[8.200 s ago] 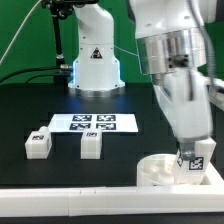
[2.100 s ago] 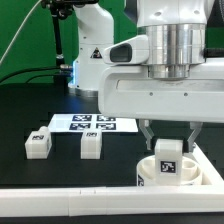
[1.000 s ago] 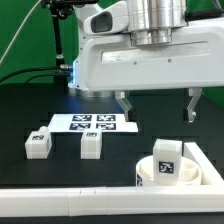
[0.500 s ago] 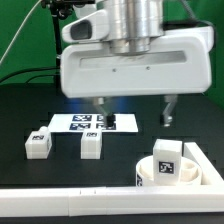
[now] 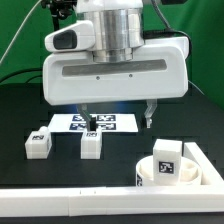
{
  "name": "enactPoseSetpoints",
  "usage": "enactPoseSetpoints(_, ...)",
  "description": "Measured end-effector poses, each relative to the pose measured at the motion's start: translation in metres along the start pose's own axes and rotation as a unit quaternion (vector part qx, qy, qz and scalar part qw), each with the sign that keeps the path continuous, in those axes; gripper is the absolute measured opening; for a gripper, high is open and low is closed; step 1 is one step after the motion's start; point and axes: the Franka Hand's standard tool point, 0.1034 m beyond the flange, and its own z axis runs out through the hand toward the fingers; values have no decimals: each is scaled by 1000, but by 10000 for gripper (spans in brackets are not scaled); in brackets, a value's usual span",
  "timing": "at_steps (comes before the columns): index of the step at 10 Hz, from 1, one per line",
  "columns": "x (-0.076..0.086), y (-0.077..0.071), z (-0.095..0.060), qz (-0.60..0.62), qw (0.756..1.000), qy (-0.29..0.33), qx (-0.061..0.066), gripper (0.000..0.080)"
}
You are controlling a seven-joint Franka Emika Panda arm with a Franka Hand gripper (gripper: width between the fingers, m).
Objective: Assemble stool
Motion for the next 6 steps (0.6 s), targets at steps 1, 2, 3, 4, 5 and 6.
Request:
enactPoseSetpoints(1,-1,2,2,1,1000,-1,-1,649)
enactPoseSetpoints(2,-13,13,15,9,1000,-24,-3,649)
enactPoseSetpoints(3,-30,24,23,18,997,-81,1,649)
enactPoseSetpoints(4,-46,38,24,21,988,-152,0,649)
enactPoseSetpoints(5,-60,49,27,27,973,-230,2,649)
enactPoseSetpoints(6,-57,49,32,28,971,-238,4,649)
